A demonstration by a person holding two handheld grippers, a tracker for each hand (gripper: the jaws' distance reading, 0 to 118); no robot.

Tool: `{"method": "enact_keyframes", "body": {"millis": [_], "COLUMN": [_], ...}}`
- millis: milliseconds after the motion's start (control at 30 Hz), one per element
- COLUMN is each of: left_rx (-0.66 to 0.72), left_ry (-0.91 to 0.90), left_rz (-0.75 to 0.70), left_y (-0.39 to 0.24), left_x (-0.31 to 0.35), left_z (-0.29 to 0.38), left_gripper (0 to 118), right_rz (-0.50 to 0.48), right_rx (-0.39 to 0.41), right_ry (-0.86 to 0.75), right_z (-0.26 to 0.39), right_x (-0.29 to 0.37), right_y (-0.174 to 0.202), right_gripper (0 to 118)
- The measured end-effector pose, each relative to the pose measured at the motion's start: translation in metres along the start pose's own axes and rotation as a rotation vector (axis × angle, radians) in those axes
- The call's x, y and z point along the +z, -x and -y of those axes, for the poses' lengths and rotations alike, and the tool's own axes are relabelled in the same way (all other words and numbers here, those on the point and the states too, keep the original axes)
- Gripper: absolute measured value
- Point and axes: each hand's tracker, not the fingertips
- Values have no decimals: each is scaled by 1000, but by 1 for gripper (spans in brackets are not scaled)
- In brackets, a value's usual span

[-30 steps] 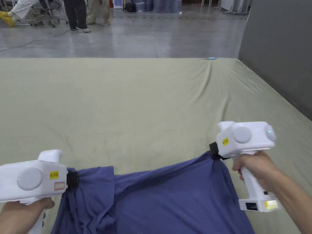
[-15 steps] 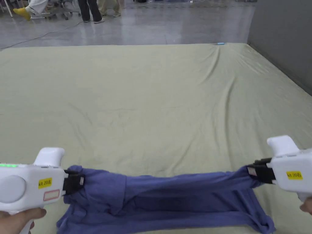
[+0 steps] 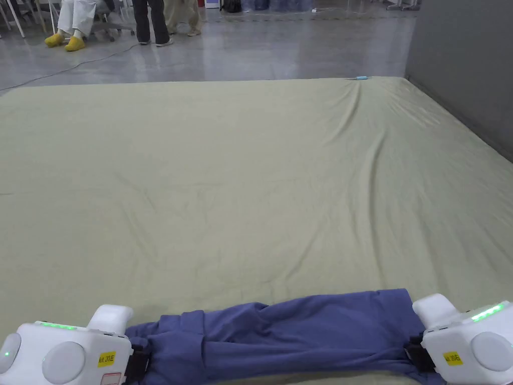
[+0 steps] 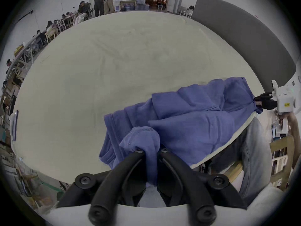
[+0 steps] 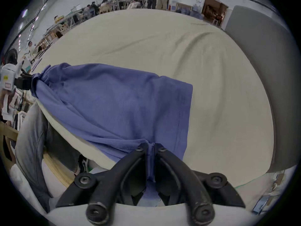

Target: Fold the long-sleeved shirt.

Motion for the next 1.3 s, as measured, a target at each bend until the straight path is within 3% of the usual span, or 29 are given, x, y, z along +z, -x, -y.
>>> {"method": "enact_keyframes", "body": {"millis": [33, 67, 133, 167, 200, 267, 300, 333, 367, 400, 467, 600, 633, 700, 900, 933, 1133, 1300], "left_rx": [19, 43, 58, 68, 84, 127, 151, 163, 153, 152, 161, 288, 334, 456, 634, 654, 740, 564], "left_ry": [-9, -21, -44, -79, -129, -207, -207, -228, -250, -251, -236, -209, -194, -183, -75, -68, -88, -61], "left_rz": [4, 11, 6, 21, 52, 90, 101, 100, 109, 96, 98, 258, 305, 456, 678, 676, 928, 905], "left_y": [2, 5, 10, 13, 16, 21, 24, 26, 28, 24, 30, 53, 64, 88, 143, 127, 124, 92], "left_x": [2, 7, 23, 34, 46, 71, 79, 84, 87, 90, 87, 78, 73, 58, -35, 1, -36, -52], "left_z": [-2, -4, -7, -8, -10, -14, -18, -20, -21, -21, -23, -12, -7, 7, 48, 38, 34, 6], "left_gripper": [4, 14, 75, 103, 117, 116, 110, 87, 34, 0, 0, 0, 21, 118, 116, 116, 117, 117], "right_rz": [1, 6, 51, 57, 48, 31, 33, 27, 22, 20, 26, -11, -15, -15, -22, -27, -33, -38], "right_rx": [1, 21, 56, 49, 36, -3, -32, -53, -50, -47, -40, -29, -25, -16, 5, 4, 6, -10], "right_ry": [-1, -10, -27, -48, -107, -208, -232, -237, -237, -239, -249, -247, -249, -248, -243, -242, -225, -223], "right_z": [-2, -3, -11, -15, -21, -27, -32, -36, -38, -41, -48, -58, -53, -57, -57, -58, -59, -58], "right_x": [2, 8, 25, 36, 50, 70, 77, 81, 84, 83, 81, 83, 83, 85, 86, 85, 84, 85], "right_y": [0, -1, -5, -6, -7, -8, -5, -3, -1, 2, 8, 15, 16, 19, 30, 31, 40, 39], "right_gripper": [10, 23, 80, 94, 95, 95, 89, 68, 28, 0, 0, 0, 0, 0, 0, 0, 0, 0]}}
